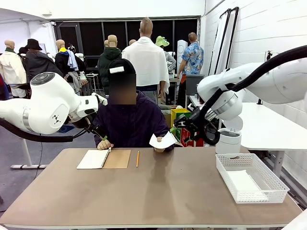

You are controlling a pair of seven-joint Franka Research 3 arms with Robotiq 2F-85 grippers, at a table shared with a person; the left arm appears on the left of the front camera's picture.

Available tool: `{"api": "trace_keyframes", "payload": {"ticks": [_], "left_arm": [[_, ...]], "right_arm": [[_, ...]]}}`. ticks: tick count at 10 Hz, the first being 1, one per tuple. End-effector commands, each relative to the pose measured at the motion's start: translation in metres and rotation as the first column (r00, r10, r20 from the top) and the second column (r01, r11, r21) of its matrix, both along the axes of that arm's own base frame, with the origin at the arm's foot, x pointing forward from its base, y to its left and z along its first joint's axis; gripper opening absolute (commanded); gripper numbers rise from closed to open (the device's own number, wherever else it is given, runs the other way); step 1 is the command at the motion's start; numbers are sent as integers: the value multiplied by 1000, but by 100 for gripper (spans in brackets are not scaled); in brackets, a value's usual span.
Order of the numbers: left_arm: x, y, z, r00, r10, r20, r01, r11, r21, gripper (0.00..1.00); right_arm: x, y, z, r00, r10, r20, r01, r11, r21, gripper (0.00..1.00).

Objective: Sort the paper based on its condition.
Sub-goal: If a person hands you a paper, place it in the Organizing basket , and if it's crumpled, put it in the Trash can.

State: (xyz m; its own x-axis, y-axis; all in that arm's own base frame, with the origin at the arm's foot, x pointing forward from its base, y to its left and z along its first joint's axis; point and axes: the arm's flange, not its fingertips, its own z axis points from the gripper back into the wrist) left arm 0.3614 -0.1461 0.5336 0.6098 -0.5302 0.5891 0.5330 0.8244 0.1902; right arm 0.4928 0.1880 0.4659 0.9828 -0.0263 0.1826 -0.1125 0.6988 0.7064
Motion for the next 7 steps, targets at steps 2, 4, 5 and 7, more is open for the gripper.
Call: {"api": "trace_keyframes", "payload": {"ticks": [2, 4, 5, 7], "left_arm": [[1, 1, 0, 1000, 2, -3, -2, 1000, -1, 100], [1, 1, 0, 1000, 2, -3, -2, 1000, -1, 100], [1, 1, 0, 1000, 2, -3, -2, 1000, -1, 100], [1, 1, 0, 1000, 2, -3, -2, 1000, -1, 100]], "right_arm": [[33, 9, -6, 992, -8, -126, 17, 998, 69, 100], [47, 14, -18, 978, -28, -208, 39, 998, 46, 100], [50, 15, -22, 972, -19, -236, 31, 998, 49, 100], [56, 13, -24, 959, -44, -281, 65, 996, 68, 80]]}}
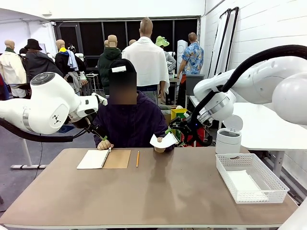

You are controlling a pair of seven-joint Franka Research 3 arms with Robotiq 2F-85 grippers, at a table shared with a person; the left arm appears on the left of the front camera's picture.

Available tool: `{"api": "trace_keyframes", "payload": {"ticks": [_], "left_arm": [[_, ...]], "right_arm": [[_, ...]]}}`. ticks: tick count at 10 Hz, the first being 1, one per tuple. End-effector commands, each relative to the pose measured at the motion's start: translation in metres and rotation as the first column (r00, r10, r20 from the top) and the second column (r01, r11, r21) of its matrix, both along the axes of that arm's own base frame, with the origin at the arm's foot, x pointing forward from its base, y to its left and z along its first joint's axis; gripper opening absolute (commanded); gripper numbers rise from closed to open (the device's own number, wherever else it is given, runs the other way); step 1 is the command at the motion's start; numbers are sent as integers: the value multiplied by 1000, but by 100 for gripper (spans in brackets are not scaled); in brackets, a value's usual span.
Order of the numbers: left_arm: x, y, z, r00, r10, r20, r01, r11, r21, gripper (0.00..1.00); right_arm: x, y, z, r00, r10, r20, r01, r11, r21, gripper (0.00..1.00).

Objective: Sort the paper based on its condition.
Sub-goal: If a person hands you a paper, place it in the Organizing basket , and if it's crumpled, put it in the Trash can.

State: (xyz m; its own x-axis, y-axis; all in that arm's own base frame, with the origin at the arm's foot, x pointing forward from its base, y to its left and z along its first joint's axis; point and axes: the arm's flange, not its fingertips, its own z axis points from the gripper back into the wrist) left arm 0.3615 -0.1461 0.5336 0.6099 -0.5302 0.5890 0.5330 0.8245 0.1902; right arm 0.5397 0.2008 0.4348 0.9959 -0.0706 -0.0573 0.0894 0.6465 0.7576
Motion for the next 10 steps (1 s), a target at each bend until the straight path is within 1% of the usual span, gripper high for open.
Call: {"api": "trace_keyframes", "payload": {"ticks": [1, 2, 3, 4, 5, 6, 7, 8, 10], "left_arm": [[1, 1, 0, 1000, 2, -3, -2, 1000, -1, 100], [1, 1, 0, 1000, 2, -3, -2, 1000, -1, 100], [1, 1, 0, 1000, 2, -3, -2, 1000, -1, 100], [1, 1, 0, 1000, 2, -3, -2, 1000, -1, 100], [1, 1, 0, 1000, 2, -3, -2, 1000, -1, 100], [1, 1, 0, 1000, 2, -3, -2, 1000, -1, 100], [1, 1, 0, 1000, 2, -3, -2, 1000, -1, 100], [1, 1, 0, 1000, 2, -3, -2, 1000, -1, 100], [1, 1, 0, 1000, 2, -3, -2, 1000, -1, 100]], "right_arm": [[12, -2, 5, 998, -46, -46, 47, 999, 13, 60], [18, -3, 2, 998, -50, -49, 52, 998, 25, 60], [23, -4, 0, 996, -65, -56, 66, 998, 24, 52], [25, -5, -1, 995, -73, -61, 74, 997, 28, 32], [29, -4, -4, 995, -67, -75, 69, 997, 33, 30], [31, -3, -7, 994, -63, -89, 67, 997, 37, 22], [33, -3, -9, 994, -66, -92, 70, 997, 41, 2], [32, -2, -9, 993, -63, -96, 68, 997, 47, 0], [33, -3, -11, 990, -58, -126, 66, 996, 58, 0]]}}
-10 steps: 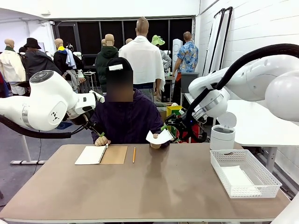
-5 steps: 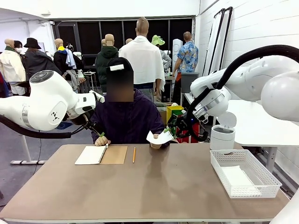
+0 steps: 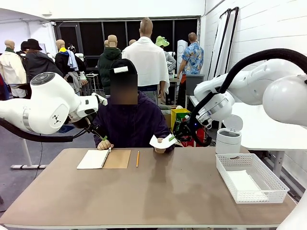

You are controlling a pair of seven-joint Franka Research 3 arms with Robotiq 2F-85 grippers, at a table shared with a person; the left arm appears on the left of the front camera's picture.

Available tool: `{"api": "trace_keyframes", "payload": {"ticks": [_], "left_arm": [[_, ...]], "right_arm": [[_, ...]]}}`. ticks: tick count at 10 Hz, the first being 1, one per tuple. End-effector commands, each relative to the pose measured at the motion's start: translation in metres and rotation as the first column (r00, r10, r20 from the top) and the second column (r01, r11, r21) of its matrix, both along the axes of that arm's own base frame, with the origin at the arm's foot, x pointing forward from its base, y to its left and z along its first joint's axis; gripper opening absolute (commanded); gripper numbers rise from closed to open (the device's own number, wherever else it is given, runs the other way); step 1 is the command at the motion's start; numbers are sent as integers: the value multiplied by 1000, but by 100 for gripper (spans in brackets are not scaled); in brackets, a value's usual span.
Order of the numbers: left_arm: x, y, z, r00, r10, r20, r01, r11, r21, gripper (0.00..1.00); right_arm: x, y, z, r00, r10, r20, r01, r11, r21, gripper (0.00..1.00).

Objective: Sort the paper based on its condition.
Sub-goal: If a person hands you a paper, place it in the Organizing basket , and if it's crumpled, put it in the Trash can.

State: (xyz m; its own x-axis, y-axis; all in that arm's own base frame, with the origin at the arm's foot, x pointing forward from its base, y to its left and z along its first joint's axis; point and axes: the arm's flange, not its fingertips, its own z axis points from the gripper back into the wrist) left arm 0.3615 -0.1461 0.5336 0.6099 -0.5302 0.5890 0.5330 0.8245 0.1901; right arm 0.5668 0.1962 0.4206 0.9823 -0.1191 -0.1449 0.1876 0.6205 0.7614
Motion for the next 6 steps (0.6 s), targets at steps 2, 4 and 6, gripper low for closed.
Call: {"api": "trace_keyframes", "payload": {"ticks": [2, 4, 6], "left_arm": [[1, 1, 0, 1000, 2, -3, -2, 1000, -1, 100], [1, 1, 0, 1000, 2, -3, -2, 1000, -1, 100], [1, 1, 0, 1000, 2, -3, -2, 1000, -1, 100]], "right_arm": [[5, -1, 3, 999, -16, -32, 17, 999, 40, 0], [2, -3, 6, 1000, -10, -25, 11, 1000, 26, 0], [-9, -21, 22, 996, 10, 83, -8, 1000, -20, 0]]}}
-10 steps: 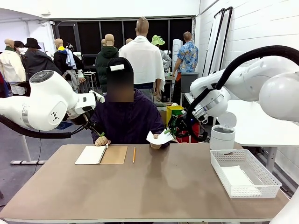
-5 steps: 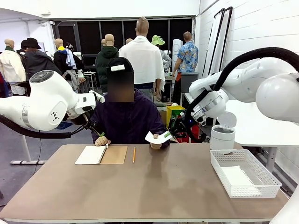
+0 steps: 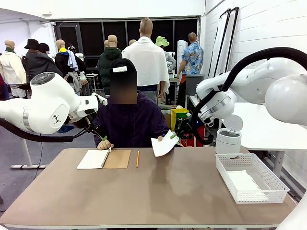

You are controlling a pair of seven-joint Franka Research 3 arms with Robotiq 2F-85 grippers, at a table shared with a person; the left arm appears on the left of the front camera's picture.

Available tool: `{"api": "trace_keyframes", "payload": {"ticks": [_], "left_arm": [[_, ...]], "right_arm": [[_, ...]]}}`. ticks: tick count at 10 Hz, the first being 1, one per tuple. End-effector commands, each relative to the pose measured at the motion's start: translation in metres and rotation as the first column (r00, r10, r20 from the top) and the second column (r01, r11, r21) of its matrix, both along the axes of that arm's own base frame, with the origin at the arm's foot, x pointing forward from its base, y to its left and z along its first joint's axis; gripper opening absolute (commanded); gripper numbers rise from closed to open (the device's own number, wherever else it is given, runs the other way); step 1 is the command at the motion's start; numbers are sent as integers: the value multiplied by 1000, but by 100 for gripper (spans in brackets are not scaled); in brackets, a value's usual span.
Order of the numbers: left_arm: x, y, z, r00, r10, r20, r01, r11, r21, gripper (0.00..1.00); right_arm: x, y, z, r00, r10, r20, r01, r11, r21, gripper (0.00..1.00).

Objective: Sort the paper based on its condition.
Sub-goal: If a person hands you a paper, place it in the Organizing basket , and if it's crumpled, put it in the Trash can.

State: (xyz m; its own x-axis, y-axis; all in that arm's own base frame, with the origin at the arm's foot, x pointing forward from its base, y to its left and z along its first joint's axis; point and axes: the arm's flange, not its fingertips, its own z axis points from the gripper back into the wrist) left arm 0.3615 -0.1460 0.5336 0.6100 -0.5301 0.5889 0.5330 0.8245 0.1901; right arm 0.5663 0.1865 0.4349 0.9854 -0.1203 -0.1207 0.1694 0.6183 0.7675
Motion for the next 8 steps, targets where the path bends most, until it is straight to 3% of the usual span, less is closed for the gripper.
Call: {"api": "trace_keyframes", "payload": {"ticks": [1, 4, 8], "left_arm": [[1, 1, 0, 1000, 2, -3, -2, 1000, -1, 100], [1, 1, 0, 1000, 2, -3, -2, 1000, -1, 100], [1, 1, 0, 1000, 2, -3, -2, 1000, -1, 100]], "right_arm": [[-14, -26, 18, 993, 18, 116, -9, 997, -81, 0], [-34, -73, 48, 979, 12, 205, 43, 964, -262, 0], [-58, -129, 57, 984, -3, 176, 87, 879, -469, 0]]}}
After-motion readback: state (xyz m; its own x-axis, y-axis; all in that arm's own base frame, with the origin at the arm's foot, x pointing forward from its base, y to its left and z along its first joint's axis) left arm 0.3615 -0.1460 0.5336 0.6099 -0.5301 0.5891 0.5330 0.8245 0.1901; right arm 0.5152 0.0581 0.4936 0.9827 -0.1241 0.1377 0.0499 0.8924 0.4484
